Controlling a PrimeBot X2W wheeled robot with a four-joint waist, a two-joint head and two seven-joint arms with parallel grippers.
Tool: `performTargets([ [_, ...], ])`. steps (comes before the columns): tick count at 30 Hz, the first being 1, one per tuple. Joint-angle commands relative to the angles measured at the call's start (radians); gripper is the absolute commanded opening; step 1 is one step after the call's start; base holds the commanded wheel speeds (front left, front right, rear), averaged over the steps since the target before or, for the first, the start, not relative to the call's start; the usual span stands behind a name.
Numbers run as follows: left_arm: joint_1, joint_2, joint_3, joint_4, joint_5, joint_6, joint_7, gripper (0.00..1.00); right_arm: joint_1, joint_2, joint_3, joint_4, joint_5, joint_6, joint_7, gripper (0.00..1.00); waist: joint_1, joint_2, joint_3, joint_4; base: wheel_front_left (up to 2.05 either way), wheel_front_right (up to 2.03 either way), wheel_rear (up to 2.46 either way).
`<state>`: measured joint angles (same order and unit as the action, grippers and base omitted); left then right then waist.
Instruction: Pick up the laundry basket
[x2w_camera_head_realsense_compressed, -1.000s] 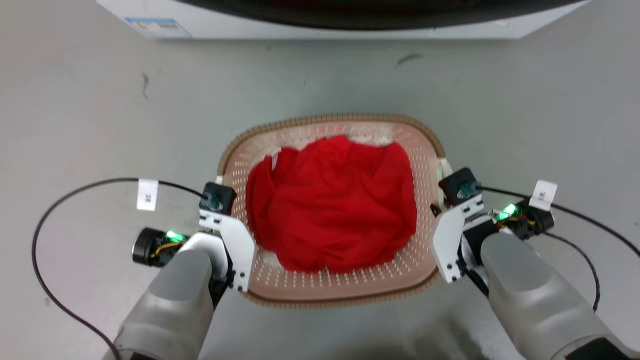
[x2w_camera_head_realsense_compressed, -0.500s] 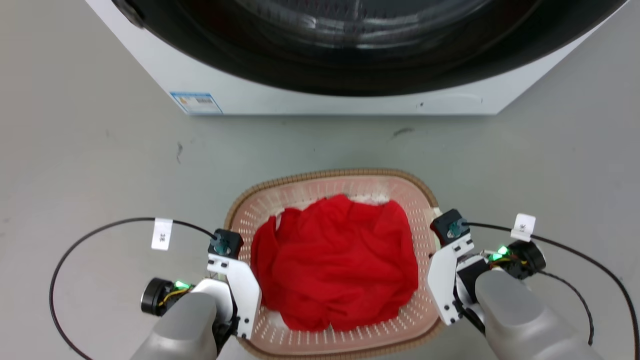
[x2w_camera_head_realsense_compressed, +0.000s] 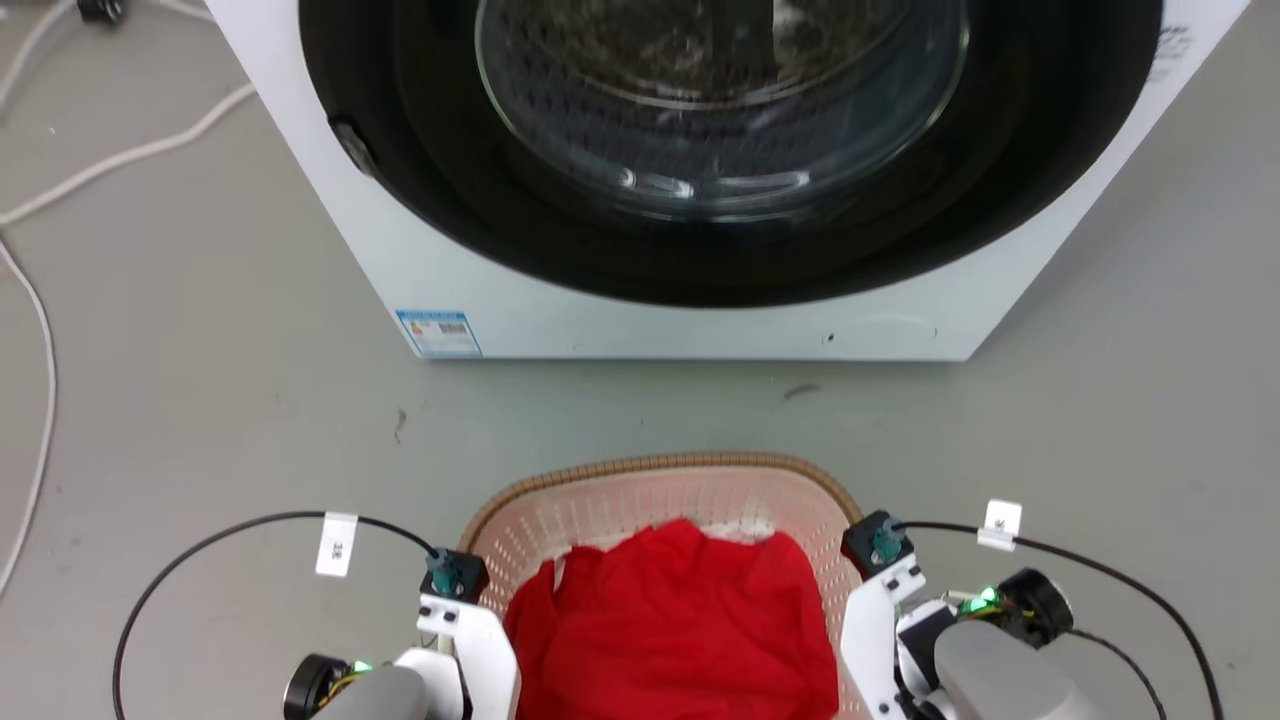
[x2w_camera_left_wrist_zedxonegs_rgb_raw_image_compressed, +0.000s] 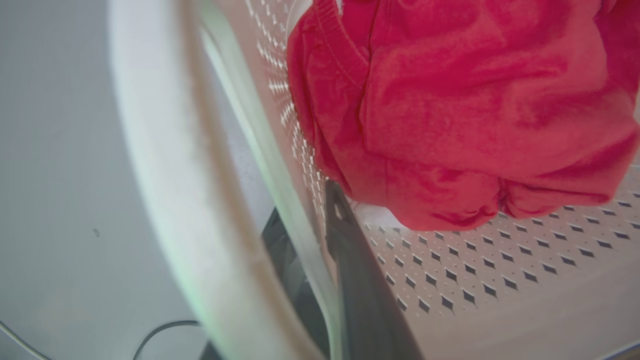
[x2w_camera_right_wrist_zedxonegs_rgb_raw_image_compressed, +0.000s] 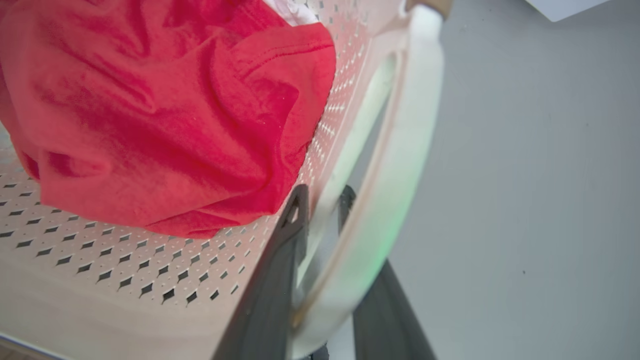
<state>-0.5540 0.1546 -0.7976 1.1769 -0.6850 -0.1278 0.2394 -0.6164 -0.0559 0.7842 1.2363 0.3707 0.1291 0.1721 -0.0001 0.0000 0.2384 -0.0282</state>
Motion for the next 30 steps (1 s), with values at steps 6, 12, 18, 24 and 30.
performTargets([
  [6,0.046,0.006,-0.058,-0.032,-0.058,-0.003,0.031,0.00,0.044,0.010,0.069,-0.010,0.056,0.003,0.045,0.00,0.0001,0.0000,-0.097,-0.001,0.00,0.00,0.00],
  [12,0.079,0.020,-0.106,-0.048,-0.120,-0.003,0.064,0.00,0.077,0.002,0.131,-0.014,0.119,0.003,0.087,0.00,0.0001,0.0000,-0.161,-0.001,0.00,0.00,0.00],
  [18,0.114,0.040,-0.171,-0.071,-0.204,-0.003,0.122,0.00,0.116,-0.022,0.222,-0.047,0.222,0.003,0.144,0.00,0.0001,0.0000,-0.235,-0.006,0.00,0.00,0.00],
  [24,0.126,0.048,-0.205,-0.076,-0.256,-0.003,0.163,0.00,0.124,-0.035,0.275,-0.061,0.281,0.003,0.166,0.00,0.0001,0.0000,-0.259,-0.007,0.00,0.00,0.00],
  [30,0.127,0.053,-0.248,-0.079,-0.303,-0.003,0.175,0.00,0.123,-0.047,0.342,-0.071,0.352,0.003,0.196,0.00,0.0001,0.0000,-0.272,-0.006,0.00,0.00,0.00],
])
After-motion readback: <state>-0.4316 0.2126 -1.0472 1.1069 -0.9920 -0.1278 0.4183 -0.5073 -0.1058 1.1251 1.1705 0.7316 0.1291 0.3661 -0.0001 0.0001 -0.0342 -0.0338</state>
